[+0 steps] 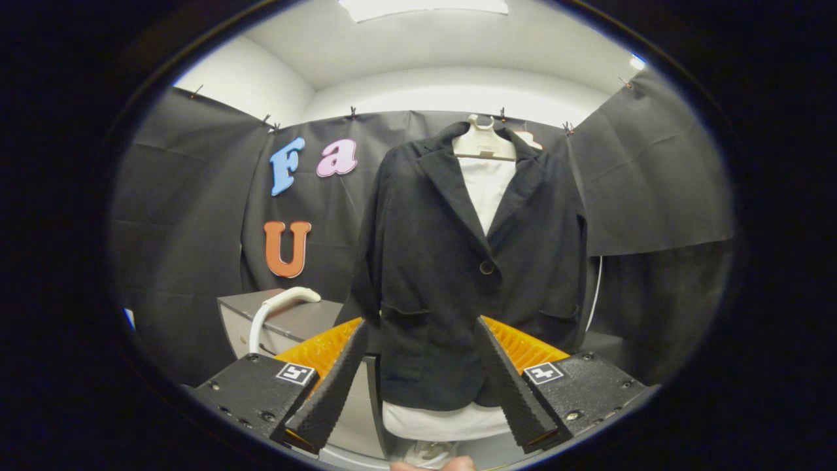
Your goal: Iron the clothes twice with a garment steamer, once on the left side and once on the right side.
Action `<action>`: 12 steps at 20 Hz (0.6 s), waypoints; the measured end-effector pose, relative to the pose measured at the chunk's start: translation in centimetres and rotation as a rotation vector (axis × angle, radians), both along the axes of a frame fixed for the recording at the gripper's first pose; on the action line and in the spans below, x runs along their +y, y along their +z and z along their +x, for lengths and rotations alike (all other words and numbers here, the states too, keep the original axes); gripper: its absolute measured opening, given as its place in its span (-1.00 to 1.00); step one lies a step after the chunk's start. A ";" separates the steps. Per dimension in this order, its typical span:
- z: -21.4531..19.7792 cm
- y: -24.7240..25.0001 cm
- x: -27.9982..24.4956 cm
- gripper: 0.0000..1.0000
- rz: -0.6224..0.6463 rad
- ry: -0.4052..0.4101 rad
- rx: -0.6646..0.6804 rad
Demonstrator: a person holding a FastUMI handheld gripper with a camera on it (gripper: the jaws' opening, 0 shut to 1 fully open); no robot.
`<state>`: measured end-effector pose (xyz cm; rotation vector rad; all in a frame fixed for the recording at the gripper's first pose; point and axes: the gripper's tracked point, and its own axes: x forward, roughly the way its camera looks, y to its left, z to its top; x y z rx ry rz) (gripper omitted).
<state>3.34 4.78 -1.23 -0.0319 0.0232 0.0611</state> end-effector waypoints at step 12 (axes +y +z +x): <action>3.8 0.9 14.2 1.00 0.029 0.136 0.026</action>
